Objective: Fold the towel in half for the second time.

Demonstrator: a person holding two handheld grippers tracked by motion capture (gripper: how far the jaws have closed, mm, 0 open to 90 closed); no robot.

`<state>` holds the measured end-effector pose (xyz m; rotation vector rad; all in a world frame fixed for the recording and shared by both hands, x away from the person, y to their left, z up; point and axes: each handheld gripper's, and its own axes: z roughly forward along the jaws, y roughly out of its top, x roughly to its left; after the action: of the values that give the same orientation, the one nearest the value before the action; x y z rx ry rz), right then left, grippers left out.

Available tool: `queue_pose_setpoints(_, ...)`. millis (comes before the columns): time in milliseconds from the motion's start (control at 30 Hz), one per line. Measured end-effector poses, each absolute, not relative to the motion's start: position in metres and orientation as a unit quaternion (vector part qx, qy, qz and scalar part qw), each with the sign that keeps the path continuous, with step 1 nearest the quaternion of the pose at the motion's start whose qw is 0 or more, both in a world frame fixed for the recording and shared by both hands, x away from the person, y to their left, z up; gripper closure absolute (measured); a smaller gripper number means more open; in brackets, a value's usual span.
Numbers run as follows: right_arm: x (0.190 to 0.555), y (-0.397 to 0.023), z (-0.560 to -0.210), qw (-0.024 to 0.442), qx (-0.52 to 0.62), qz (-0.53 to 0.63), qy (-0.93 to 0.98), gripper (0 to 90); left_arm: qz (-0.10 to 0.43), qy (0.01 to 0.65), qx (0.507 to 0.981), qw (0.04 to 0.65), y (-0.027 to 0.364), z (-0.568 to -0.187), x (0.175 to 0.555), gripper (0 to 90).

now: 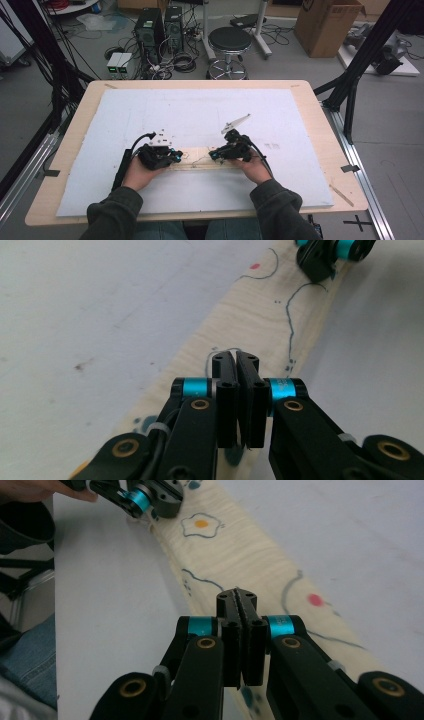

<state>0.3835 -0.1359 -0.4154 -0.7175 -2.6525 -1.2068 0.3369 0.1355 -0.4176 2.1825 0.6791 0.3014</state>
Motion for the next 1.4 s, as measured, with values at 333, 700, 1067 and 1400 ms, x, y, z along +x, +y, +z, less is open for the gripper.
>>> queue_pose_setpoints(333, 0.382, -0.128, -0.429, 0.078, -0.231, -0.353, -0.903, 89.4, 0.111, 0.283, 0.874, 0.378, 0.143, -0.433, 0.339, 85.0)
queue_pose_setpoints(700, 0.373, -0.143, -0.434, 0.077, -0.241, -0.364, -0.896, 89.3, 0.138, 0.301, 0.867, 0.373, 0.168, -0.433, 0.327, 77.0)
queue_pose_setpoints(1067, 0.371, -0.163, -0.419, 0.016, -0.245, -0.396, -0.885, 81.8, 0.138, 0.310, 0.860, 0.381, 0.179, -0.435, 0.324, 71.1)
queue_pose_setpoints(1400, 0.362, -0.196, -0.433, -0.047, -0.248, -0.368, -0.895, 69.7, 0.146, 0.313, 0.857, 0.383, 0.183, -0.436, 0.323, 63.8)
